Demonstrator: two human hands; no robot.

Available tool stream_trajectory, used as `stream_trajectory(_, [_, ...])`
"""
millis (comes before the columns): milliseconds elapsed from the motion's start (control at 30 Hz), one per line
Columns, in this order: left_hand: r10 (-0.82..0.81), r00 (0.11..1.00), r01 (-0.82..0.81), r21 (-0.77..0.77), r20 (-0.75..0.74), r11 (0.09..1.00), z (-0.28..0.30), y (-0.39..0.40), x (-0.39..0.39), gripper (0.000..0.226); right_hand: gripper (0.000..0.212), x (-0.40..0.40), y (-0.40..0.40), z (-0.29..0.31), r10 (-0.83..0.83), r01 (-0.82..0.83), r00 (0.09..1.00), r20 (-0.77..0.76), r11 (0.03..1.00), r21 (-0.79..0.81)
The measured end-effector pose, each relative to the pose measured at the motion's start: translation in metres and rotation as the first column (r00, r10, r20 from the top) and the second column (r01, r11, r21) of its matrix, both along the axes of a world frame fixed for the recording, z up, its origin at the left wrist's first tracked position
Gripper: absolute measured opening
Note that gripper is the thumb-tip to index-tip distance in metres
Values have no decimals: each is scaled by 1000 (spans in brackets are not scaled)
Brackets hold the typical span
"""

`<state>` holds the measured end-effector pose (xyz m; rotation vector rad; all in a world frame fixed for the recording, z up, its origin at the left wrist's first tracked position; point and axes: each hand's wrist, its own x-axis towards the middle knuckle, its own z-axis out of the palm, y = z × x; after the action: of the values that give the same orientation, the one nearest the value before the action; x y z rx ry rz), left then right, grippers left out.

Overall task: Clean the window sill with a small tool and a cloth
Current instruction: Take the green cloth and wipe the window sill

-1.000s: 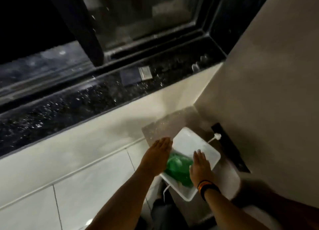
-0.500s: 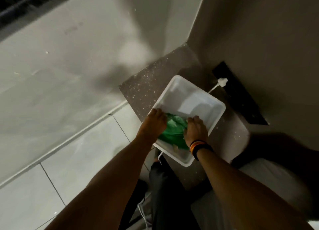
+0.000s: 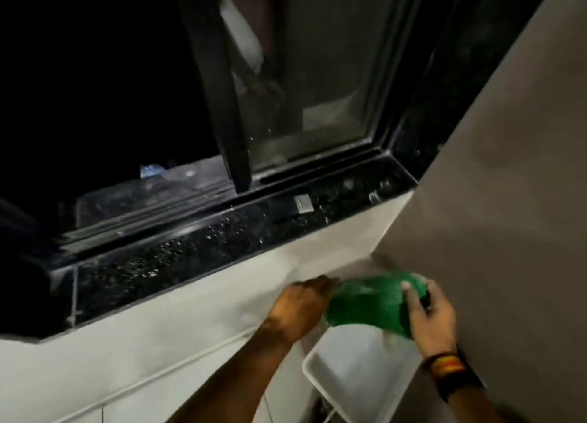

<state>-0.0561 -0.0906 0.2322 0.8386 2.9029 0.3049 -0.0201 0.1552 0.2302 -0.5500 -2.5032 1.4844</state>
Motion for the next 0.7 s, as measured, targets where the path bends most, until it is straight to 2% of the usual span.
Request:
stream_trajectory(67, [13, 980, 0, 65, -197, 998, 27, -10, -26, 52, 25, -42, 0, 45, 46, -39, 994, -97, 996, 78])
stream_trajectory(167, [184, 934, -145, 145, -305, 979, 59, -31, -68, 46, 26, -121, -4, 103, 181, -110, 966, -186, 935, 336])
stream_trajectory(233, [278, 916, -263, 91, -290, 961, 65, -41, -93, 50, 24, -175, -5, 115, 246, -157, 960, -136, 870, 467])
stream_trajectory(300, [310, 908, -334, -43, -281, 942, 59, -49, -115, 58, 25, -223, -5, 111, 276, -204, 960, -42, 799, 566])
stream_trajectory(367, [306, 916, -351, -152, -259, 924, 52, -49, -130, 61, 38, -256, -5, 93, 249, -217, 968, 39, 743, 633])
stream_trajectory(433, [302, 921, -354, -201, -247, 913, 48, -47, -135, 55, 55, -261, -12, 66, 185, -198, 979, 89, 733, 651])
stream_trajectory(500, [329, 921, -370, -206, -209, 906, 44, -46, -139, 48, 60, -247, -26, 37, 130, -190, 981, 141, 753, 630])
stream_trajectory(567, [359, 914, -392, -178, -190, 903, 41, -46, -142, 40, 58, -229, -36, 10, 127, -194, 981, 149, 730, 655])
stream_trajectory(700, [449, 891, -452, -39, -73, 891, 48, -48, -146, 23, 59, -252, -33, 6, 110, -210, 976, 187, 690, 692])
